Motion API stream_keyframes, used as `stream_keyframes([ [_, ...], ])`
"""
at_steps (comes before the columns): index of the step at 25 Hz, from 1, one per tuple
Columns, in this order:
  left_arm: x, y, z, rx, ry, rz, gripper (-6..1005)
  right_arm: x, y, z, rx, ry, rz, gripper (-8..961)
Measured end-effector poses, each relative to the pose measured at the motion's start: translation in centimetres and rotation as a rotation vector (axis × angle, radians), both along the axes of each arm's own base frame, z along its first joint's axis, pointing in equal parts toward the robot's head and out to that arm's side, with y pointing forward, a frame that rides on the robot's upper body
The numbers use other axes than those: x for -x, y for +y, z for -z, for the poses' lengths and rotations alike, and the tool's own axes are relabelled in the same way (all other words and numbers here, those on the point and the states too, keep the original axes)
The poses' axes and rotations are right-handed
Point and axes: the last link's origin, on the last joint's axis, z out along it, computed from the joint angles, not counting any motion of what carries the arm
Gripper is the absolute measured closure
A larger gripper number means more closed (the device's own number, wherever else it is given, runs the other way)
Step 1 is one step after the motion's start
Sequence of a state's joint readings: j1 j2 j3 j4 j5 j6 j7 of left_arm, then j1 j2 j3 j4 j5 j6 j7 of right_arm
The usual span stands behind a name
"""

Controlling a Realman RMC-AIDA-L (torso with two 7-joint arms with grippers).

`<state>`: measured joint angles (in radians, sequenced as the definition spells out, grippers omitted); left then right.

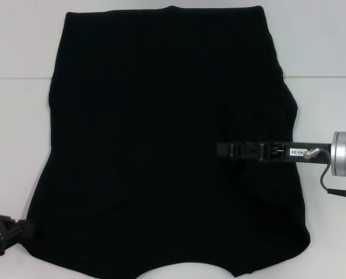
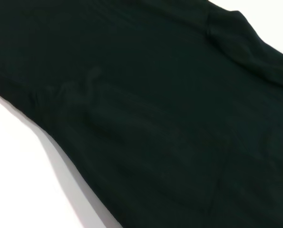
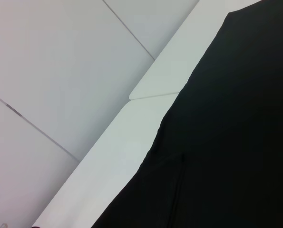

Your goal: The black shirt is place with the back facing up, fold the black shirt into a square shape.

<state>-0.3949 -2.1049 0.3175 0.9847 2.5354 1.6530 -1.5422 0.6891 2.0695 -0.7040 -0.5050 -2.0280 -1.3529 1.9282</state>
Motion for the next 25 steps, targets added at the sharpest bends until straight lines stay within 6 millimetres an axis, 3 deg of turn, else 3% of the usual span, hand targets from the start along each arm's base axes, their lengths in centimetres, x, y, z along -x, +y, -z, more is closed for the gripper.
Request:
stream_keyframes([
  [5,-0.04,0.01,0.06,0.005,-0.002,-0.005,983,-0.05,0.00,-0.05,-0.002,0.000,0.002,375],
  [7,0.02,-0.07,0.05,0.006,-0.002,-0.007,832,-0.06,0.02,-0.09,-0.004,0.000,0.002,375],
  [13,0.38,-0.12,-0.33,-0.014,0.008,-0.025,597,-0.03,0.05,-0.11,-0.005,0.000,0.001,375],
  [25,0.07,0.10,-0.34,-0.008,-0.043,-0.118,350,-0.05,0.11,-0.22,-0.010,0.000,0.001,375],
])
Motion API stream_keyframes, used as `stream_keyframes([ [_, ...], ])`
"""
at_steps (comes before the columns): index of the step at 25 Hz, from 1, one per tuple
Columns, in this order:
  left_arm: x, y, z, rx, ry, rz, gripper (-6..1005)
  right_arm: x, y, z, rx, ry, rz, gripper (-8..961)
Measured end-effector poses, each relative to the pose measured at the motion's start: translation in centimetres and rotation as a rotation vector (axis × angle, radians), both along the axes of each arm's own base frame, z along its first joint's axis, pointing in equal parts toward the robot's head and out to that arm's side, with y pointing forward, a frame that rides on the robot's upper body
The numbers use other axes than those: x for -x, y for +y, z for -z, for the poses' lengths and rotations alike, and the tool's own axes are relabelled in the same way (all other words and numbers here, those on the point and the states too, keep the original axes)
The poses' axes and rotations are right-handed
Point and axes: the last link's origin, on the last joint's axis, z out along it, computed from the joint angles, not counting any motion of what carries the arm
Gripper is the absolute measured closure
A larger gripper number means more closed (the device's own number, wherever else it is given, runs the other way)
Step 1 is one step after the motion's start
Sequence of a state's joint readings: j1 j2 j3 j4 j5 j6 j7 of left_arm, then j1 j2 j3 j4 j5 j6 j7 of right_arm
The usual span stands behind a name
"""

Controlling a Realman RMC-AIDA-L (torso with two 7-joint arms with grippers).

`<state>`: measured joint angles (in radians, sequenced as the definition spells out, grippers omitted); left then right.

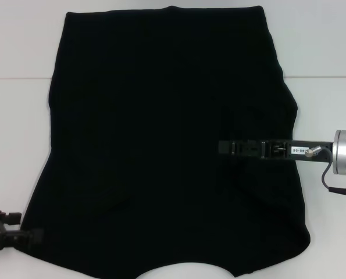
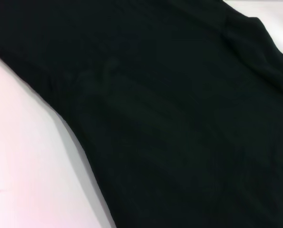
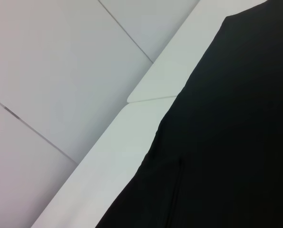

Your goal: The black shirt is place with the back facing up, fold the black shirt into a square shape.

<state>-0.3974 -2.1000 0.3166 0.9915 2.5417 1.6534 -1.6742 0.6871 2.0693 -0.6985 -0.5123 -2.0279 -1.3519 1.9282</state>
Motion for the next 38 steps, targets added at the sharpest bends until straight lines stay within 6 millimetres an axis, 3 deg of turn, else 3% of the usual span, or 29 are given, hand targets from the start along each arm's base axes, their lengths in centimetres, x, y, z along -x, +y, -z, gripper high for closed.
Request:
stream_keyframes([
  [4,0.0,0.4,0.0,-0.020,-0.034,-0.091,288,0.1,0.0,0.0,0.000,0.001,-0.001,376],
  [9,-0.1,0.6,0.0,-0.030,-0.049,-0.134,103,0.1,0.0,0.0,-0.001,0.002,-0.001,376],
  [38,-1.0,0.9,1.3,0.089,0.003,-0.060,114,0.0,0.5,-0.5,-0.015,0.002,0.007,377],
])
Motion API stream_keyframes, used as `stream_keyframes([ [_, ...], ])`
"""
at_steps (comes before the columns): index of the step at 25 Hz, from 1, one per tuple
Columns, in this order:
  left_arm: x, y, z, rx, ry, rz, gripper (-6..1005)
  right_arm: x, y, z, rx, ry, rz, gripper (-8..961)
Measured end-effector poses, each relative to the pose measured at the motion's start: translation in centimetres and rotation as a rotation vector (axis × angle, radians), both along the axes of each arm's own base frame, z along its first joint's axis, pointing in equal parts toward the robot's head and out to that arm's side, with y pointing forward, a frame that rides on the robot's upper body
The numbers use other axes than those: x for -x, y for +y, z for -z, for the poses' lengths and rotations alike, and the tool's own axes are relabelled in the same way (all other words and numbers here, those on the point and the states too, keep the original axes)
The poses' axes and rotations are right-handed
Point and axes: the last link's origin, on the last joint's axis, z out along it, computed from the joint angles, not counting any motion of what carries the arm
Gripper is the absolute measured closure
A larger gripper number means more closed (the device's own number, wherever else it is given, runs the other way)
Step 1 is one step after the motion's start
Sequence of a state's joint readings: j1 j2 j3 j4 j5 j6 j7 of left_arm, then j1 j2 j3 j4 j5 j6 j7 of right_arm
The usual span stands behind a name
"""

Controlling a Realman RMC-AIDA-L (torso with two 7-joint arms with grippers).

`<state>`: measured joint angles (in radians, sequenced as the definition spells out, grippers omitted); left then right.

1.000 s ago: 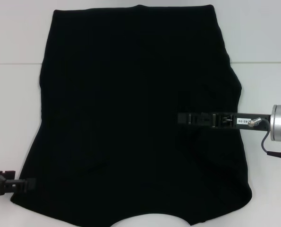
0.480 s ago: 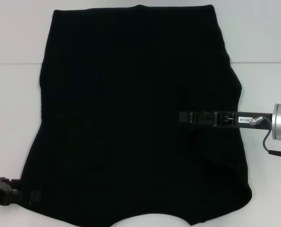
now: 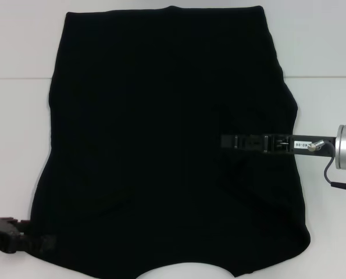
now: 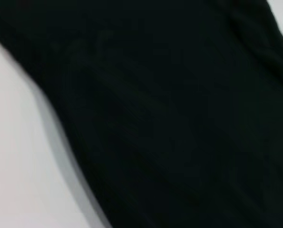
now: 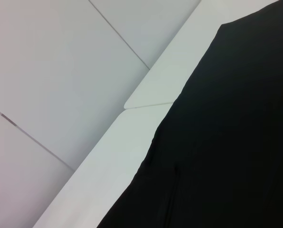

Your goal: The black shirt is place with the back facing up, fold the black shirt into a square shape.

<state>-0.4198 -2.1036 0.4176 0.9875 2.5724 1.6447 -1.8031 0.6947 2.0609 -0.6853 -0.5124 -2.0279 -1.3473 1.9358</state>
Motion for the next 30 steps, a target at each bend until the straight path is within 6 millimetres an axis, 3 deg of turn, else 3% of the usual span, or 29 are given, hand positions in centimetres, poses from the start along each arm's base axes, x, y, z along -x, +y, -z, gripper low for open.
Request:
stream_keyframes([
  [8,-0.95,0.14,0.15,0.028,-0.031,0.053,118,-0.04,0.05,-0.10,-0.002,-0.003,-0.001,377],
  [30,-0.52,-0.24,-0.10,0.032,-0.001,0.095,131,-0.32,-0.10,-0.24,-0.010,0.005,0.005,378],
])
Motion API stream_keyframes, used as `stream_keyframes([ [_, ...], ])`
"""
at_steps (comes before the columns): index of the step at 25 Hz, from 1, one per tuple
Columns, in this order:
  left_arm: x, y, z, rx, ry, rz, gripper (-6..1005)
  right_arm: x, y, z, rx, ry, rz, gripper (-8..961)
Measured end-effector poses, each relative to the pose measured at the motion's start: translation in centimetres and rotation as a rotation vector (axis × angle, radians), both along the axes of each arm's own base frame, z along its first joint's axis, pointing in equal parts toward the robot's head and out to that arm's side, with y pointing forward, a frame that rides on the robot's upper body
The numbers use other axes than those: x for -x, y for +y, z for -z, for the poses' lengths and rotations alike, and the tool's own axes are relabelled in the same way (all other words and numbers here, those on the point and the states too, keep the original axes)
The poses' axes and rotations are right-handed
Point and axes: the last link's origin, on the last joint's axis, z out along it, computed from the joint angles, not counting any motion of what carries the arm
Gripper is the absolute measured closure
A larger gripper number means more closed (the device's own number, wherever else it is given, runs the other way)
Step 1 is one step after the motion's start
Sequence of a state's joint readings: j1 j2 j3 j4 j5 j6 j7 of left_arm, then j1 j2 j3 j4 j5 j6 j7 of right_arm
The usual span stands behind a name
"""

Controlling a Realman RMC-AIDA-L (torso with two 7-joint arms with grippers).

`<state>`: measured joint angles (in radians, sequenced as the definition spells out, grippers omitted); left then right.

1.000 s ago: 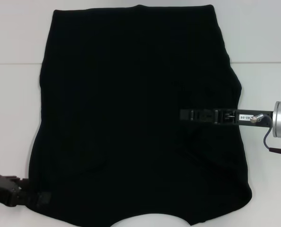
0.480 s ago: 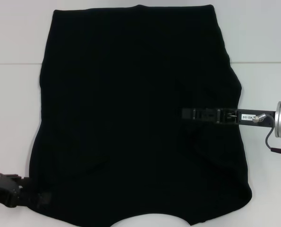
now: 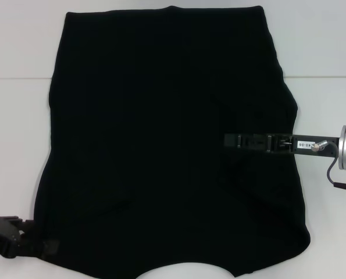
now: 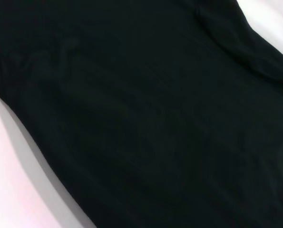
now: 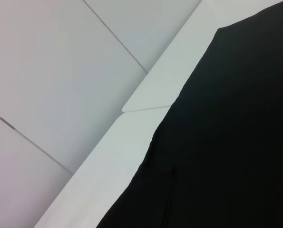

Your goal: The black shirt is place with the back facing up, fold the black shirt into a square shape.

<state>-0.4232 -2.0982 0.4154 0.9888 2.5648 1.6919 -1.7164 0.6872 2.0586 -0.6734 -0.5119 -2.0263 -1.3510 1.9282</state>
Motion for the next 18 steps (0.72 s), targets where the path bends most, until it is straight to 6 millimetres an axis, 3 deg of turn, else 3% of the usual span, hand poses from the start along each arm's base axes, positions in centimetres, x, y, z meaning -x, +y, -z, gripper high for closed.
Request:
stream_keyframes([
  [7,0.15,-0.01,0.11,-0.009,0.005,0.014,135,0.00,0.02,-0.01,-0.001,-0.001,0.000,378],
  [9,0.17,0.01,0.08,-0.011,0.008,0.018,325,0.01,0.01,-0.01,-0.001,0.000,0.000,378],
  [18,0.45,0.14,-0.14,-0.035,0.018,0.016,525,0.05,0.09,-0.23,-0.008,0.008,0.000,379],
])
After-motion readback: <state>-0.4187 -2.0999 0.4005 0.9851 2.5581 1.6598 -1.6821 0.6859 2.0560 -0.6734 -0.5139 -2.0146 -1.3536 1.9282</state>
